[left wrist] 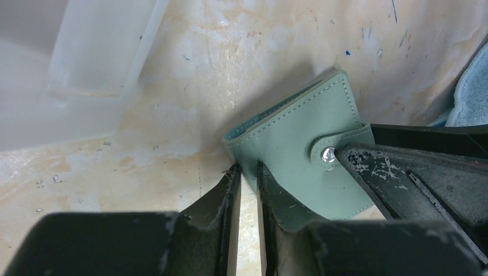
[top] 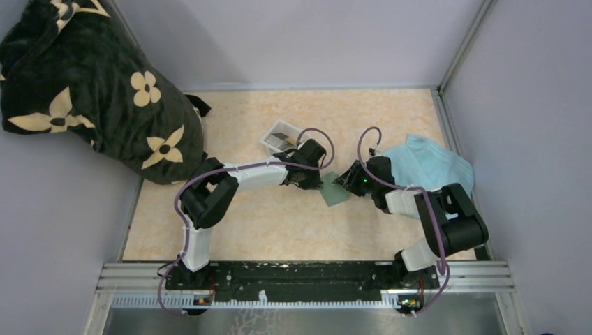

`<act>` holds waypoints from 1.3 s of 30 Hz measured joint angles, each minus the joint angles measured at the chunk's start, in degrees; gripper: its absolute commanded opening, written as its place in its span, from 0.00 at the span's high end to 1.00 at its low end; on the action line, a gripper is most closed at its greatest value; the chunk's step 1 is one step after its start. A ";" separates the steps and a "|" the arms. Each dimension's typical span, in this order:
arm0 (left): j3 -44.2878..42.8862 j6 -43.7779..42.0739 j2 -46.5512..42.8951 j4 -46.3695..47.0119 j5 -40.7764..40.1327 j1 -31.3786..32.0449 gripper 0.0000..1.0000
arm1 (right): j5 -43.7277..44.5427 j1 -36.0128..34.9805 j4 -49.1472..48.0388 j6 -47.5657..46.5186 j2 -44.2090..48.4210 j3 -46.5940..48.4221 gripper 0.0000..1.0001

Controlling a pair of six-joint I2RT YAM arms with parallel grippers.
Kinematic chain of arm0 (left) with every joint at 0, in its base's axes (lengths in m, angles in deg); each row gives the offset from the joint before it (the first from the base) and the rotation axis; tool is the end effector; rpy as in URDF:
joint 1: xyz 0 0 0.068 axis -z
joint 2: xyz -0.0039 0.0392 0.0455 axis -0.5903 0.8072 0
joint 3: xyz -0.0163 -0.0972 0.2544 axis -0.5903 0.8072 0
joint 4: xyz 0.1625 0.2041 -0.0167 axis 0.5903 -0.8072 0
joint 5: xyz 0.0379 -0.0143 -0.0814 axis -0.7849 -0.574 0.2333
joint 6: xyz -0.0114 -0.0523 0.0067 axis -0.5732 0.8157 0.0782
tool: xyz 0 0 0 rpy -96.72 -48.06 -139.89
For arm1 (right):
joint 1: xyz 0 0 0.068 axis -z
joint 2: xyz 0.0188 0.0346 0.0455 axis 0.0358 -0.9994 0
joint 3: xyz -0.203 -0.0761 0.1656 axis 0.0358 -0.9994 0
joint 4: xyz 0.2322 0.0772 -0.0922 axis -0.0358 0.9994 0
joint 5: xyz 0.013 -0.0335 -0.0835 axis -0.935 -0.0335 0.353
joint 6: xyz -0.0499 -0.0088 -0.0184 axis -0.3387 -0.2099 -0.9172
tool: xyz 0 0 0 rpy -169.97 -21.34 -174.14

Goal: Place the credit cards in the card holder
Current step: Close the card holder at the center of the board.

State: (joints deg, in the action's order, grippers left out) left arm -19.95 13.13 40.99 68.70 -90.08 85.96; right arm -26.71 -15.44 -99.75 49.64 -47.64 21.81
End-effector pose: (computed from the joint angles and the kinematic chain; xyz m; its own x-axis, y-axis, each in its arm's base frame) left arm 0.2760 -0.3219 0.1553 -0.9007 -0.0792 -0.4271 0.0947 0.9238 -0.3710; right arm 0.2469 0.0877 0.1269 -0.7501 0.4914 -0.4427 0.0692 0.7240 0.6863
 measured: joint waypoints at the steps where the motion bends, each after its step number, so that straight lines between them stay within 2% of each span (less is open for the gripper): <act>1: -0.02 -0.20 0.00 0.00 -0.07 0.00 0.78 | -0.11 0.02 0.02 -0.02 0.22 -0.20 0.60; 19: -4.09 -15.63 2.75 0.37 1.01 -2.03 0.78 | -7.19 1.18 2.47 -2.67 0.11 0.24 0.60; 30: -9.53 -19.10 6.71 1.18 -0.81 -2.95 0.78 | -10.99 3.45 5.07 -3.45 0.07 0.90 0.58; 39: -9.05 -19.21 6.67 1.81 -0.83 -3.02 0.78 | -12.63 4.02 5.25 -2.16 0.00 1.29 0.47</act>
State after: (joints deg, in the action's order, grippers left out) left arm -29.00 -6.08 47.66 70.52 -90.91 82.94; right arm -39.34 -11.42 -94.51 47.47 -47.64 23.10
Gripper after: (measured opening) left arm 0.221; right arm 0.508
